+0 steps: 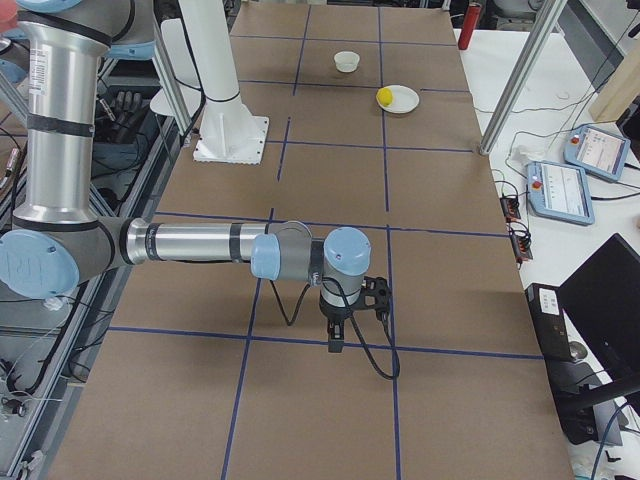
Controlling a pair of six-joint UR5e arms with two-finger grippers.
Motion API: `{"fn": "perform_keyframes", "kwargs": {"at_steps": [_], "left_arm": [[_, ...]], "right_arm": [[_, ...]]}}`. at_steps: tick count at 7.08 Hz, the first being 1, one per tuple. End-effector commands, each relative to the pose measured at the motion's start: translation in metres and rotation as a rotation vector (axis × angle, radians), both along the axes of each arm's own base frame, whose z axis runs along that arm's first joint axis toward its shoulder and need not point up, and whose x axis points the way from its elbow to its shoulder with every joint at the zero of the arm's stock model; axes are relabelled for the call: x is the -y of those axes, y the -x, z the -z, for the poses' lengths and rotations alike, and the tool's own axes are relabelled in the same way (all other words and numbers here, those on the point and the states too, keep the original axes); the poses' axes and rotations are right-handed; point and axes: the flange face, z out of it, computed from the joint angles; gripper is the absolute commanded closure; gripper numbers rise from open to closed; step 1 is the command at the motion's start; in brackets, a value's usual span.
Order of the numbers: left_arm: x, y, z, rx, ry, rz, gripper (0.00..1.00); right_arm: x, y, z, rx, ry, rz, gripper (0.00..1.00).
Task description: Move lemon from plate to bowl
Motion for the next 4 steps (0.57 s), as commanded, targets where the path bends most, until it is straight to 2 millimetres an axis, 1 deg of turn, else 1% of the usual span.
{"fn": "perform_keyframes", "kwargs": {"at_steps": [1,3,4], "left_arm": [[0.004,0.001,0.009,0.0,-0.02,0.002,0.0],[0.004,0.001,0.011,-0.001,-0.025,0.001,0.0],[0.008,-0.001,0.029,-0.004,-0.072,-0.005,0.0]], "right_arm": [[0.0,0.0,0.0,0.0,0.0,0.0,0.0],[0.0,0.0,0.0,0.0,0.0,0.0,0.0],[0.0,0.0,0.0,0.0,0.0,0.0,0.0]]}}
